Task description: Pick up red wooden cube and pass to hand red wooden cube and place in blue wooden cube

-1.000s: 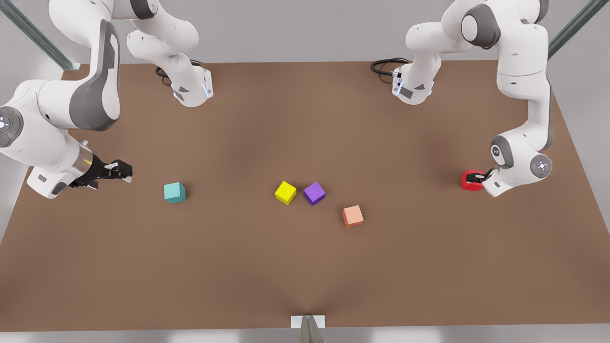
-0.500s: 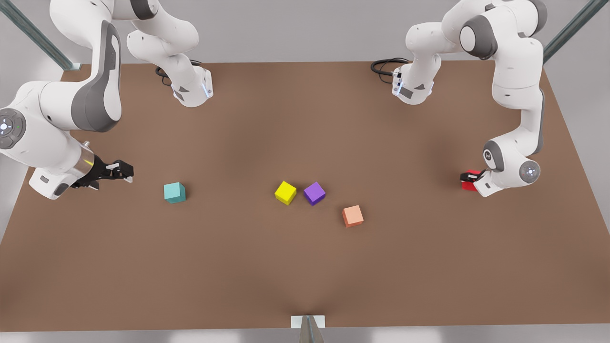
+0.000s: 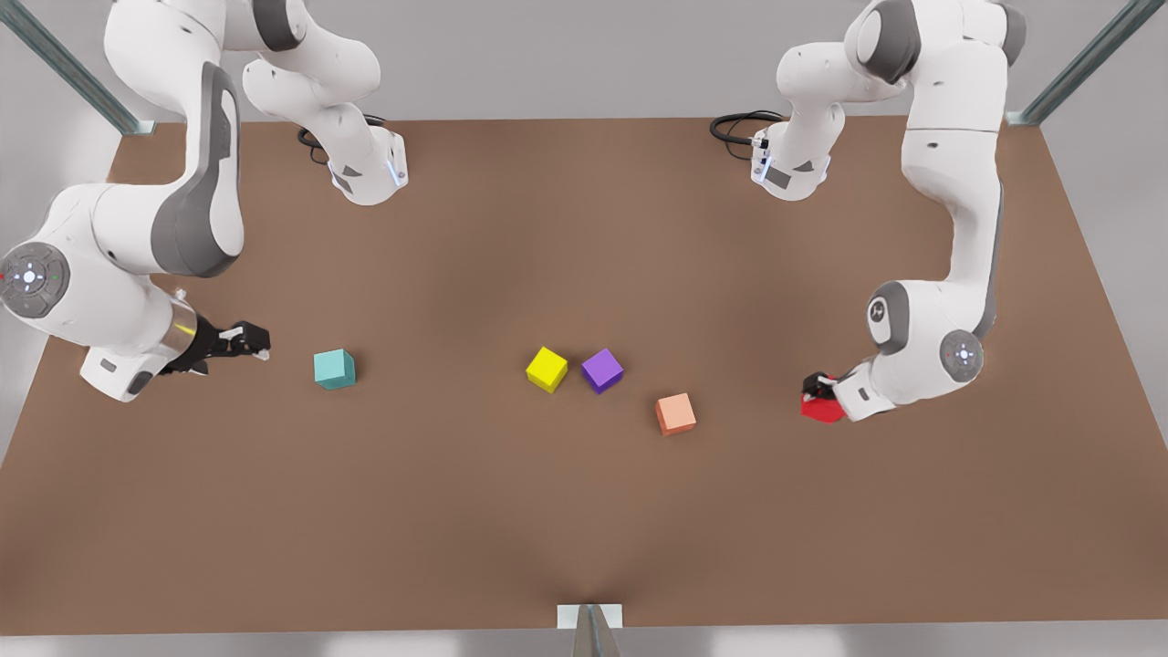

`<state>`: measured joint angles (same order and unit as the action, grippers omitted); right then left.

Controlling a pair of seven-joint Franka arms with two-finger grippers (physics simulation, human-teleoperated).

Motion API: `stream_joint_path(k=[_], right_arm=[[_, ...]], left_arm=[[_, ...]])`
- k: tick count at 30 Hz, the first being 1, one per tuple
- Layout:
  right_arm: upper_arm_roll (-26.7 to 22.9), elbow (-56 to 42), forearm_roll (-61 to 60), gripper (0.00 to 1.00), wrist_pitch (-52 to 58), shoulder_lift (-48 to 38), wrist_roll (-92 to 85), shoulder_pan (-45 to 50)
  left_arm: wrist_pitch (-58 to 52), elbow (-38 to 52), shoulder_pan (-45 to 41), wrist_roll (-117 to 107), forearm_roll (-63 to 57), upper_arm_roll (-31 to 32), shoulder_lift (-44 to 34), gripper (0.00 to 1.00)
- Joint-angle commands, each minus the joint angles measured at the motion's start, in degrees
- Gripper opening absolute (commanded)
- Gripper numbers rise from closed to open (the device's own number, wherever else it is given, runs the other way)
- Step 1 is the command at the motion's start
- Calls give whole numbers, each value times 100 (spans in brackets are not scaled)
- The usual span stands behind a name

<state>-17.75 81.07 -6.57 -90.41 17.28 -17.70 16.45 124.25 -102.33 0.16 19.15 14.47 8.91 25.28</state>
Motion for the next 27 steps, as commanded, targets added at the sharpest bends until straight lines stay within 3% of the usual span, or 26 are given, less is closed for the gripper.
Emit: stream_joint_path(k=[1, 4, 7, 12, 19, 27], right_arm=[[-9, -21, -889, 100, -12, 276, -2607, -2], [-9, 22, -2514, 100, 67, 733, -2352, -10], [0, 49, -3956, 100, 137, 1181, -2448, 7], [132, 49, -5872, 100, 392, 1805, -4706, 68], [158, 515, -6971, 100, 296, 1814, -9804, 77], [175, 418, -7770, 100, 269, 1990, -11192, 139]], left_arm=[[-1051, 696, -25, -4174, 1181, 866, 267, 68], [-1369, 2103, -77, -4481, 2885, 1930, 1243, 68], [-102, 2674, -324, -4333, 3896, 2581, 1963, 68], [117, 3333, -561, -3683, 4309, 2933, 2667, 68], [-76, 3316, -509, -2242, 4951, 2933, 2842, 68], [-146, 3210, -517, -746, 5197, 2933, 2922, 68]])
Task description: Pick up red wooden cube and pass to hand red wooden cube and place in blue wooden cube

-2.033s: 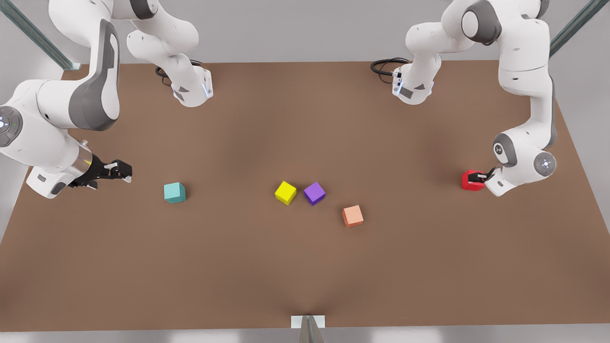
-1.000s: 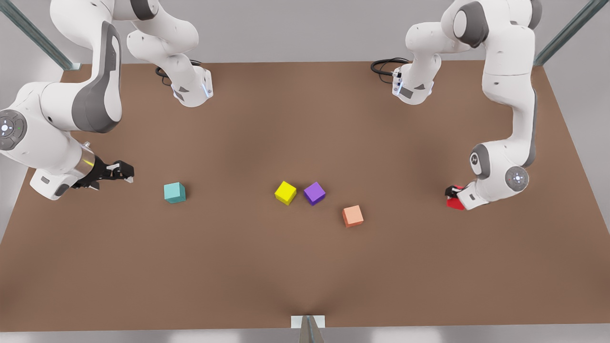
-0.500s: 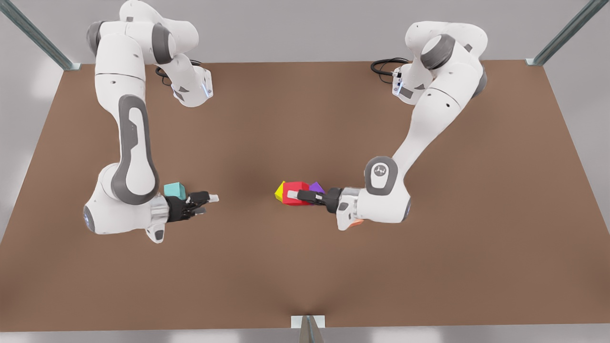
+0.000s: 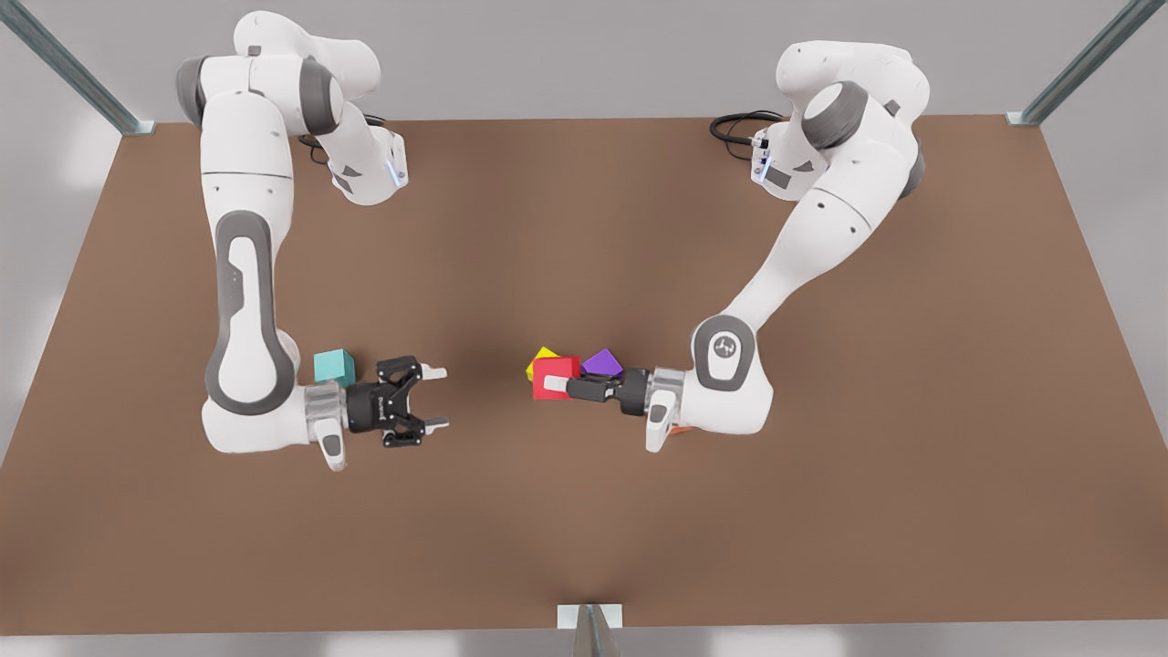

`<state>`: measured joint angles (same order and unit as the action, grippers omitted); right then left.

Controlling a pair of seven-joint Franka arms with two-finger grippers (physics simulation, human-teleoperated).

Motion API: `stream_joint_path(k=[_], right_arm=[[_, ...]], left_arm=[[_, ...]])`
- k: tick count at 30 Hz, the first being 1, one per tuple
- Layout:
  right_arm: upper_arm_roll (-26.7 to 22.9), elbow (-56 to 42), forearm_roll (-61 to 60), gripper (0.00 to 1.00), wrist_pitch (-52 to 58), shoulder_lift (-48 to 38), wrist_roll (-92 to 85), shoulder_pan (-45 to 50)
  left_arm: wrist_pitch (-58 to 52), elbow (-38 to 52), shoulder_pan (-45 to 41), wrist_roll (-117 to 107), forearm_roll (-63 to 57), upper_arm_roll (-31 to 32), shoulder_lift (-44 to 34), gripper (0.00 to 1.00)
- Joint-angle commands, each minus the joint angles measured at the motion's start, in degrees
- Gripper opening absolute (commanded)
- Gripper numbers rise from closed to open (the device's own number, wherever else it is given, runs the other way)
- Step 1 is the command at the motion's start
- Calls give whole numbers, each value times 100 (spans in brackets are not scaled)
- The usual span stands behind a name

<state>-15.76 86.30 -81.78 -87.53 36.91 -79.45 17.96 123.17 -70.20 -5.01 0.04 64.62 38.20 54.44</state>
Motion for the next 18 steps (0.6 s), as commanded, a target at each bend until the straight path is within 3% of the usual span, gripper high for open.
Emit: stream_joint_path(k=[1, 18], right_arm=[[56, 168, -699, 100, -19, -35, -5432, 76], [469, 150, -1446, 100, -713, 290, -5380, 524]], left_arm=[[-48, -2, 0, 1191, 182, 4, 5, 68], [-48, -90, -17, 3107, 165, 4, 163, 68]])
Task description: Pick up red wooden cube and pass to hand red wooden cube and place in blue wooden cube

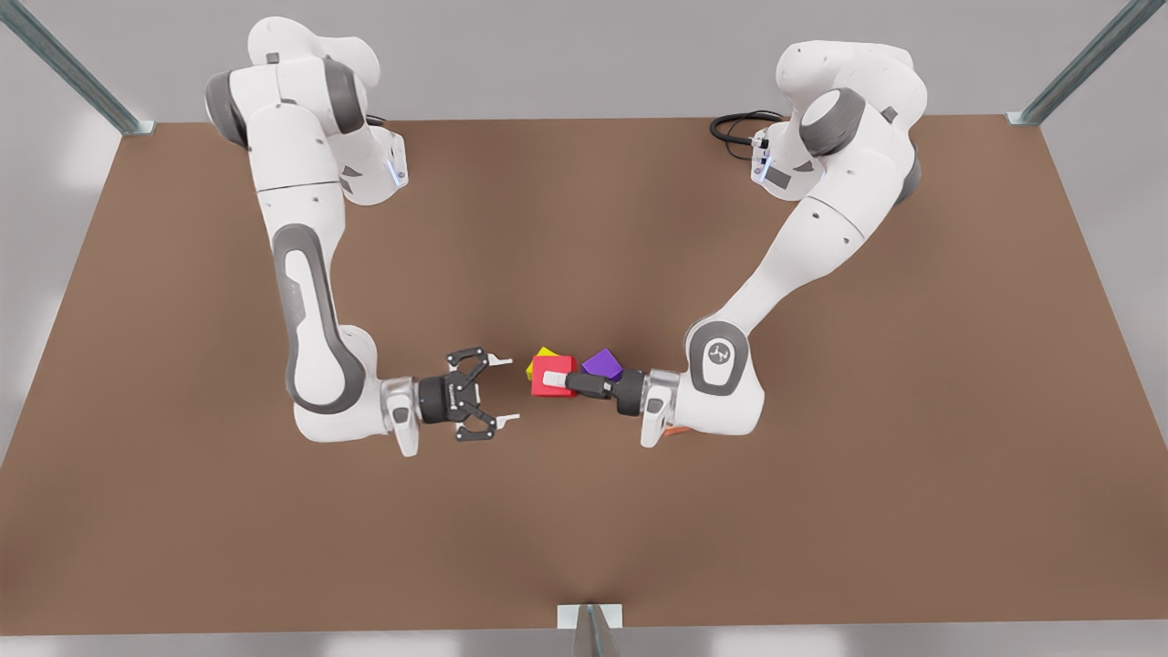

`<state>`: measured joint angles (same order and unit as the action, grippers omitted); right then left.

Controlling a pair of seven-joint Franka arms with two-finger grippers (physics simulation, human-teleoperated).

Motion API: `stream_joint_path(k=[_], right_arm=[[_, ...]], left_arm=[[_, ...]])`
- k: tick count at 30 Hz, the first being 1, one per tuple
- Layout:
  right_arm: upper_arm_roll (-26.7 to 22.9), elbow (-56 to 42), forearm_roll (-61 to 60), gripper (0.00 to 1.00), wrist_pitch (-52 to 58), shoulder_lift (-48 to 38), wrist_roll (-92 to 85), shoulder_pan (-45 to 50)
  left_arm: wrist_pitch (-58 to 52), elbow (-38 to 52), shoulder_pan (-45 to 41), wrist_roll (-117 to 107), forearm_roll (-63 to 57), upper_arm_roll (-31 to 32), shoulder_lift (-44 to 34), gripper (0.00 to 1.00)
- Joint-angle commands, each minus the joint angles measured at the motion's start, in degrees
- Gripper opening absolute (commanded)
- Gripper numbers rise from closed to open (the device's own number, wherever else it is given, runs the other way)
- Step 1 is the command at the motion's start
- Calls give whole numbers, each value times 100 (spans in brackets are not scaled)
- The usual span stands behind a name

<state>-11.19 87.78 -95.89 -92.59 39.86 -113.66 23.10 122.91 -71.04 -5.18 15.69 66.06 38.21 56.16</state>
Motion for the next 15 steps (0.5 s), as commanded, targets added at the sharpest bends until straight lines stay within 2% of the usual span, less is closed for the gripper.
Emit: stream_joint_path(k=[1, 15], right_arm=[[11, -50, -44, 100, -207, 22, -1959, 10], [99, 37, -26, 100, -198, 57, -1923, 133]], left_arm=[[-21, -6, 0, 1542, 21, 2, -9, 68], [-109, -6, 35, 1692, 21, -16, 88, 68]])
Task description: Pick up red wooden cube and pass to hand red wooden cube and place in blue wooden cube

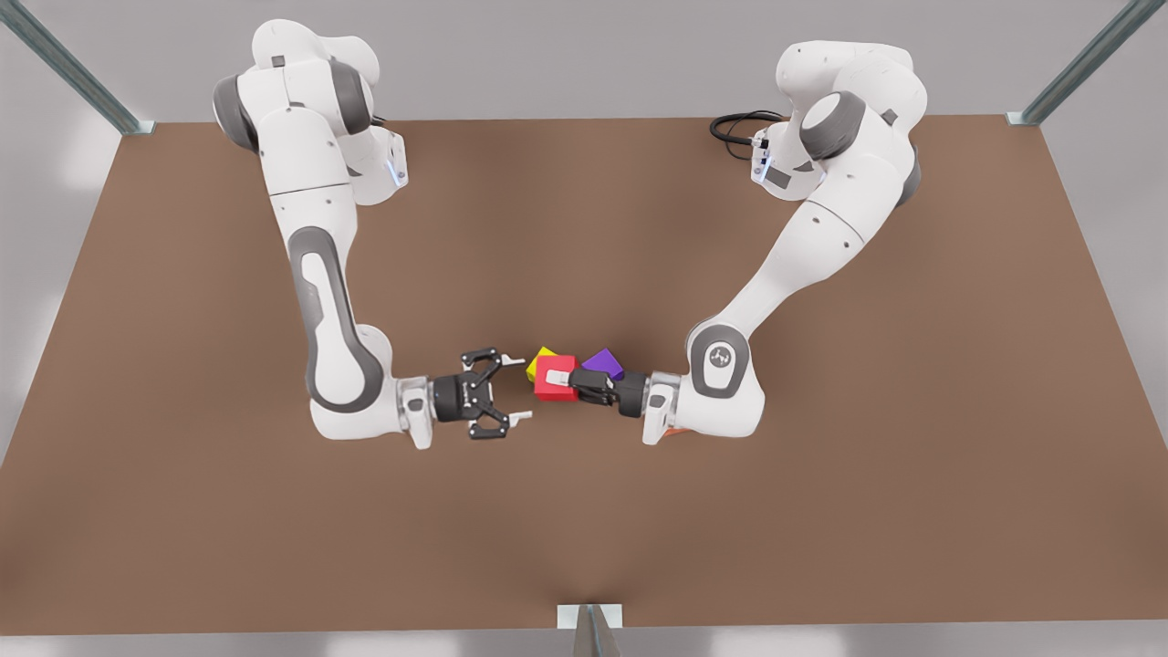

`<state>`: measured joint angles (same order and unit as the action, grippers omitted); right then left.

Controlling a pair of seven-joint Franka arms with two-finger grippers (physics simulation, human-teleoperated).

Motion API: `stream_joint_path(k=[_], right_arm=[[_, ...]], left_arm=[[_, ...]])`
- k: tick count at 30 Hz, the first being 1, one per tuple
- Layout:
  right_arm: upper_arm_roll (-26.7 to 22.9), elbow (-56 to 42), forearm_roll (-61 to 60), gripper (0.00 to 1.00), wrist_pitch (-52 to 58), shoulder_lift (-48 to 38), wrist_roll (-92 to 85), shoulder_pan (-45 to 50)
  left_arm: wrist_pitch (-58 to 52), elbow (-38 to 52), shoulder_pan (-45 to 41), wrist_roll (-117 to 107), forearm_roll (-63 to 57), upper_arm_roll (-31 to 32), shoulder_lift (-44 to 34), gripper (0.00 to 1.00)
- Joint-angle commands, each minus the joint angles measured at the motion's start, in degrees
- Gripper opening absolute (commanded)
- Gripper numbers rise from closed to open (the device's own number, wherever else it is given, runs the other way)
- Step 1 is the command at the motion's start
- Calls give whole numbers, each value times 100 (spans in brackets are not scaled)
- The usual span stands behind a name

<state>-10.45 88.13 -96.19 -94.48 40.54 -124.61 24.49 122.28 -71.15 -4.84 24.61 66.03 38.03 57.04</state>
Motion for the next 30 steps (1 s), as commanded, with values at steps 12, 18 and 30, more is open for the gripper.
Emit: stream_joint_path(k=[12, 18, 30], right_arm=[[104, 2, -76, 100, -27, 15, -828, 3], [139, 11, -76, 100, -27, 112, -828, -5], [280, 2, -128, 100, -44, 165, -828, -14]], left_arm=[[6, 4, -8, 905, 59, 3, 123, 68], [33, 4, -26, 906, 68, 3, 132, 68], [252, 48, -122, 906, 191, 20, 167, 68]])
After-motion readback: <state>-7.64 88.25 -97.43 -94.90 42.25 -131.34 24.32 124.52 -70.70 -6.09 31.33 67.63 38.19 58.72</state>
